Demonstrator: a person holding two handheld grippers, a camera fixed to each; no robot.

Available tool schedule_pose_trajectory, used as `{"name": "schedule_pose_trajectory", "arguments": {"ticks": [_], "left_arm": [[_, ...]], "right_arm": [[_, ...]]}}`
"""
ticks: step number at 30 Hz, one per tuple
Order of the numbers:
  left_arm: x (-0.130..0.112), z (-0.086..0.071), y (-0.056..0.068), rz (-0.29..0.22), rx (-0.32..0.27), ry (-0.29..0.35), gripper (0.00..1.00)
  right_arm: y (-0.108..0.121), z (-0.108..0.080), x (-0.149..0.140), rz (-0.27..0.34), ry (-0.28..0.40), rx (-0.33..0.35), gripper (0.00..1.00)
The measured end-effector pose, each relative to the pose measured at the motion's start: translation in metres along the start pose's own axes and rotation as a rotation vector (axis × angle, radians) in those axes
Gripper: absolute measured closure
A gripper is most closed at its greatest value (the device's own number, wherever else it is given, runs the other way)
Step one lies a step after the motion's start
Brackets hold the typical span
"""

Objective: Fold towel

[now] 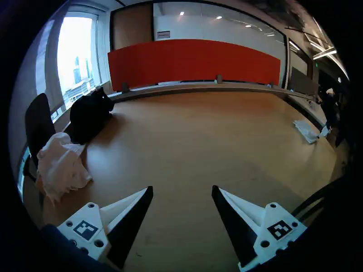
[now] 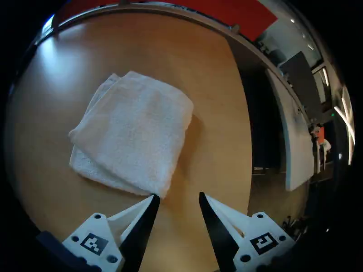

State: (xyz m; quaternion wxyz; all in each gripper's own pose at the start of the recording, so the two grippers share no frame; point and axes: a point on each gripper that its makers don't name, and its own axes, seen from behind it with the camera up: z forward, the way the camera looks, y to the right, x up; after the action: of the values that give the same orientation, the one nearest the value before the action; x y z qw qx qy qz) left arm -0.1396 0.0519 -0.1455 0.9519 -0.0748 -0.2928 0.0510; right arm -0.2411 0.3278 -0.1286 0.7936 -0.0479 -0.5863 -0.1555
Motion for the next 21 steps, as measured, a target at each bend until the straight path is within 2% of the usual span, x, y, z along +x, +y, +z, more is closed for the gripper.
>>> {"name": "schedule_pose_trajectory", "arguments": {"ticks": [21], "left_arm": [[0.002,0.002,0.0,-0.004,-0.002,0.009,0.04]], "right_arm": [[-0.002,-0.012,0.001,-0.018,0.013,0.007,0.34]]}}
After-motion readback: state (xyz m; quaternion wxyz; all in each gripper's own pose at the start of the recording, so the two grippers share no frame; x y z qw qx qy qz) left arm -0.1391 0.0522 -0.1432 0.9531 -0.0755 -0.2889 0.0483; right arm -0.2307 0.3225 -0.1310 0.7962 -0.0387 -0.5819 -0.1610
